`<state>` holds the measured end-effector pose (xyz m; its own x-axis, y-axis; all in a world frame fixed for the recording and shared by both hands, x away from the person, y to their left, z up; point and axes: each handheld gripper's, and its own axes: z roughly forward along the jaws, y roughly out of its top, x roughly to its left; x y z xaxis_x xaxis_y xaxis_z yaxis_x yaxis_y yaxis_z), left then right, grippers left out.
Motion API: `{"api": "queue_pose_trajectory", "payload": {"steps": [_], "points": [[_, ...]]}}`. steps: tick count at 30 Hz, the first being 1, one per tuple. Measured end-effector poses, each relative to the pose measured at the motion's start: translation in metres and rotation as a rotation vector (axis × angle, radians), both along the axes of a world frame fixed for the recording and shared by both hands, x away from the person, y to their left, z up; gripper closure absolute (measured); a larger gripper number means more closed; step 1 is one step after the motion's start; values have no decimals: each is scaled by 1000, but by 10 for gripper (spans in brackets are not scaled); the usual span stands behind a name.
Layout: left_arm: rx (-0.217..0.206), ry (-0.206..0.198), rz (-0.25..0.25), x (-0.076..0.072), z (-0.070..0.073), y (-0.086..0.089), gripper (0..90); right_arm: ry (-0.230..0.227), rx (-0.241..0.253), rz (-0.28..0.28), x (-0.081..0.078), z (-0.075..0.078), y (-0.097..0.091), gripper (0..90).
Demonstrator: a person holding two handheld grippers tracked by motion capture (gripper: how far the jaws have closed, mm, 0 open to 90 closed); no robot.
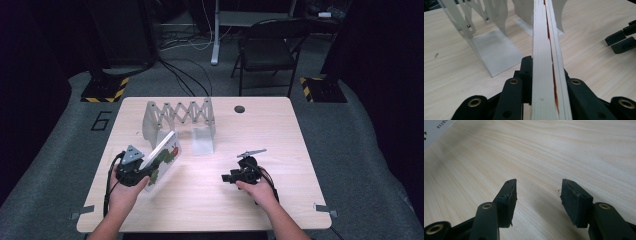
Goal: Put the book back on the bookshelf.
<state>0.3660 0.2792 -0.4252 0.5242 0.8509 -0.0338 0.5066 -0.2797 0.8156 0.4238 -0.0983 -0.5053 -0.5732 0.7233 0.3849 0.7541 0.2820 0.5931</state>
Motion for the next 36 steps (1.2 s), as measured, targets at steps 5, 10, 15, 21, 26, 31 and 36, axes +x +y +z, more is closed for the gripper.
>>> {"api": "queue_pose_trajectory", "payload": {"steps": [5,10,15,21,26,31,36], "points": [[1,-1,31,3,0,6,761,-1,2,-10,0,-1,-2,462],[-4,-1,69,7,0,6,761,-4,15,-21,0,1,-4,461],[-8,-13,102,9,-2,5,762,-23,17,-11,1,2,-4,461],[0,-13,126,11,-1,5,761,-4,12,-15,1,1,-3,461],[-3,4,171,18,-1,3,761,-3,10,-10,2,0,-2,461],[-6,10,224,28,0,2,761,-3,9,-7,1,0,-1,461],[-8,8,255,34,0,0,761,-17,4,4,2,0,-1,461]]}}
